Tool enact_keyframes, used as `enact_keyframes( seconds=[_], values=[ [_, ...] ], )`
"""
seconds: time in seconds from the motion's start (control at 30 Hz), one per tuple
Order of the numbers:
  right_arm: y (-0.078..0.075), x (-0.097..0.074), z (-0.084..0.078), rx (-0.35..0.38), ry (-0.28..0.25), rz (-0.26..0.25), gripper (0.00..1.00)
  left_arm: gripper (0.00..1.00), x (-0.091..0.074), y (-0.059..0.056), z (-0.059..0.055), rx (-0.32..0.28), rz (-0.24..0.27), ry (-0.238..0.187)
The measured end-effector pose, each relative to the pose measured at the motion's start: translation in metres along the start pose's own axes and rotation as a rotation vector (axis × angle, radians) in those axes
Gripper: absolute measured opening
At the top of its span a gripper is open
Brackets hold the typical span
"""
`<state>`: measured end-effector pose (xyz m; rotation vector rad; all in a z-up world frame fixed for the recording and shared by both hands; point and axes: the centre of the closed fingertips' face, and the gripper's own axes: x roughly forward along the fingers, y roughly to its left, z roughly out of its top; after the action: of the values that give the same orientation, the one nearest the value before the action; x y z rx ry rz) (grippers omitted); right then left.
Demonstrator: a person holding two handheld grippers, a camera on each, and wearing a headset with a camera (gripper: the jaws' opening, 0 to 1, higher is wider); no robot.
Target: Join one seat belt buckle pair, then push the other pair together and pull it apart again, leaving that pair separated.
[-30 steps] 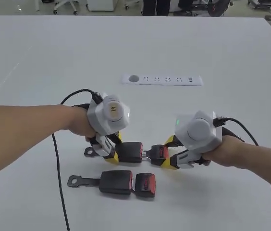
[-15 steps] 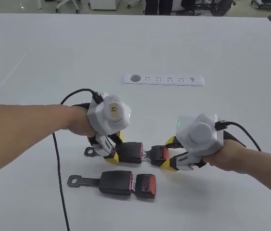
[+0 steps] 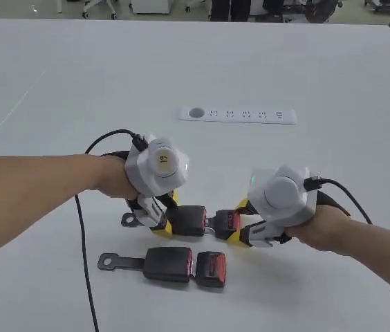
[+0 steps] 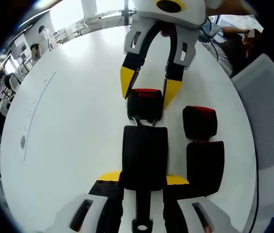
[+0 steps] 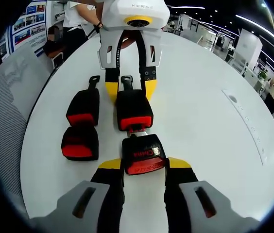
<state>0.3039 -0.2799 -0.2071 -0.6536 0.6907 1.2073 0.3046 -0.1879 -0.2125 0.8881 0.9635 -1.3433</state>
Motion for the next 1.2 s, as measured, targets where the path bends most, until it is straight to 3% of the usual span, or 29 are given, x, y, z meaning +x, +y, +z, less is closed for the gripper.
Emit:
enact_keyframes(
  seconds=[0.2, 0.37, 0.6, 1.2],
  values=[
    [0.0006, 0.0049, 0.0064, 0.007, -0.005, -0.005, 0.28, 0.31, -0.0003, -0.0007, 0.0018, -0.015, 0.006, -0.023],
    [0.0015, 0.0063, 0.0104, 0.009, -0.011, -0.007, 0.28, 0.31, -0.0002, -0.0014, 0.0033, 0.019, 0.001, -0.015],
    [0.0027, 0.0070, 0.0102, -0.004, -0.003, -0.001, 0.28, 0.31, 0.0004, -0.0001, 0.0015, 0.020, 0.001, -0.032],
    [0.0032, 0.0063, 0.0095, -0.023, 0.018, -0.004, 0.29, 0.31, 0.0010, -0.0008, 0.0050, 0.024, -0.003, -0.007]
  ],
)
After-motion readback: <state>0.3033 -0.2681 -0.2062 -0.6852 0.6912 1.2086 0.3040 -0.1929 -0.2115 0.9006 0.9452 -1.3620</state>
